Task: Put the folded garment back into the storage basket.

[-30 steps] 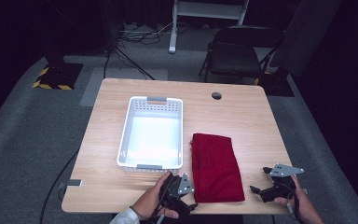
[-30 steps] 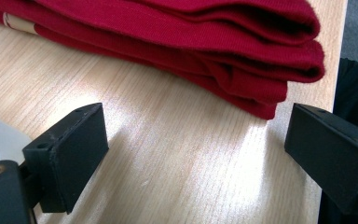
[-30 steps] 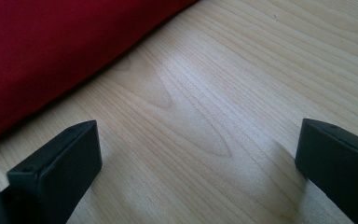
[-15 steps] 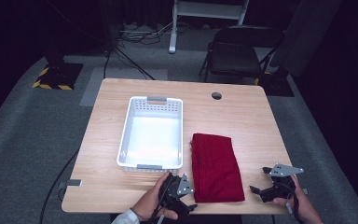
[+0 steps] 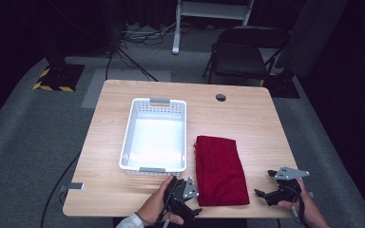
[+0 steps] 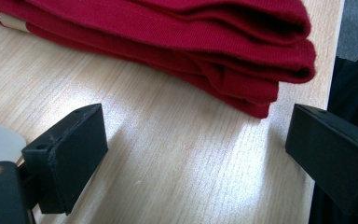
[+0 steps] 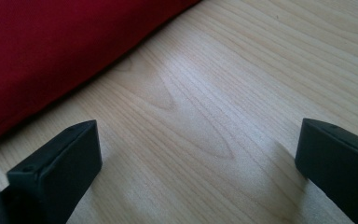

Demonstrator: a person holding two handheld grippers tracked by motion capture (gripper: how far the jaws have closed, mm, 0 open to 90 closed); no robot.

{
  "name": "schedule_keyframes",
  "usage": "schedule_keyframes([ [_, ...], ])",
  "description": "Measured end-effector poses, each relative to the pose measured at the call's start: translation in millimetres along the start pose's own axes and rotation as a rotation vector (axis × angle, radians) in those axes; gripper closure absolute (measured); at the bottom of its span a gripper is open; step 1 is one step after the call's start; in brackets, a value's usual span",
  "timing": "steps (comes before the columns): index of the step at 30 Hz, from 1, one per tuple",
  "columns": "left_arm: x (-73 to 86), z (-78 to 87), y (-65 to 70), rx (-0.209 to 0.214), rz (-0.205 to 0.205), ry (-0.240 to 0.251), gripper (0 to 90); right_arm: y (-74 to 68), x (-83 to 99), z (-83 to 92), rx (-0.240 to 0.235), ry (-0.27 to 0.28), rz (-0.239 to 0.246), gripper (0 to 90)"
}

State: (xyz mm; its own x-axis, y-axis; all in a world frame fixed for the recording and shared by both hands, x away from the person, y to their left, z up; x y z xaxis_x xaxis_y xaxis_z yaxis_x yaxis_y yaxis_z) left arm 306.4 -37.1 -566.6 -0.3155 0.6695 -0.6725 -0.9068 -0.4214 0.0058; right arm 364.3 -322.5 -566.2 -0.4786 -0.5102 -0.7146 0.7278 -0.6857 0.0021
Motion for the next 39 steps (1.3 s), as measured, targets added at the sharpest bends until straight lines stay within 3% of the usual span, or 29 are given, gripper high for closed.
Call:
schedule_keyframes([
  [23, -17.9, -14.4, 6.8, -0.013, 0.018, -0.025, 7.3, 0.1, 0.0, 0.0, -0.001, 0.000, 0.001, 0.3],
  [35, -29.0, -25.0, 6.0, -0.034, 0.041, -0.001, 7.6, 0.1, 0.0, 0.0, -0.001, 0.000, 0.002, 0.3],
  [39, -30.0, -24.1, 2.9, -0.047, 0.051, 0.019, 13.0, 0.1, 0.0, 0.0, -0.001, 0.000, 0.001, 0.3],
])
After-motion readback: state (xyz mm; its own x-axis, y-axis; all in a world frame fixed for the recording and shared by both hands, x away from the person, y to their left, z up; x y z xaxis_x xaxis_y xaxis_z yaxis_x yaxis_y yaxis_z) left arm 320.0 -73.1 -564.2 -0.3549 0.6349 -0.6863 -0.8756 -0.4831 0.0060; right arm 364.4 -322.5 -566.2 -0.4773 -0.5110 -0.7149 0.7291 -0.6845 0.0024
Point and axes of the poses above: each handheld gripper's, and its own axes: z roughly backward along the jaws, x roughly out of its underside, y roughly to its right, the point moved 9 cm from there along -z, roughly forward along the jaws, and after that the axes turned 1 degree about y, right-handed, at the moved point
